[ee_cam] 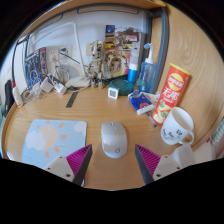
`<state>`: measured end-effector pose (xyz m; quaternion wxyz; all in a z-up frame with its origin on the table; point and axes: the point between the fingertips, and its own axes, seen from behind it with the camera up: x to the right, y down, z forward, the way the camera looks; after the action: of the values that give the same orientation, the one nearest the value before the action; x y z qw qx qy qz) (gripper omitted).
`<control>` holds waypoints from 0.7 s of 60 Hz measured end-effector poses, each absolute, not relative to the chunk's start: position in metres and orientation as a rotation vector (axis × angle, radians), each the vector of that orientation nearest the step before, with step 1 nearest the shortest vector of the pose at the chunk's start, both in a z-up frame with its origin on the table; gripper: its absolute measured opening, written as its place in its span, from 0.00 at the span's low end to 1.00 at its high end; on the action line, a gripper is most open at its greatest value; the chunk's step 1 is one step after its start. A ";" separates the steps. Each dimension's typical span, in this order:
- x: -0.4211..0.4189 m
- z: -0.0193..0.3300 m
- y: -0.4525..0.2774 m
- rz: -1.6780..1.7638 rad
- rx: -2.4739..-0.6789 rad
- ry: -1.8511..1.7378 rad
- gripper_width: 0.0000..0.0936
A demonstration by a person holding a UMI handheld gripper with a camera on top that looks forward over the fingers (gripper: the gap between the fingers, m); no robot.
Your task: Arrange mouse
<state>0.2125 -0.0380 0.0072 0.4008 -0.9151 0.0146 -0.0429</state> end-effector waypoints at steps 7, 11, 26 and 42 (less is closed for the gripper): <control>0.217 -0.004 -0.008 -0.079 -2.318 0.009 0.91; 0.217 -0.008 0.004 -0.059 -2.315 -0.001 0.89; 0.213 -0.012 0.016 -0.035 -2.318 -0.016 0.48; 0.212 -0.012 0.012 -0.031 -2.400 0.045 0.28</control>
<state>0.2122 0.0124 -0.0115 0.3620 -0.9319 0.0175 -0.0120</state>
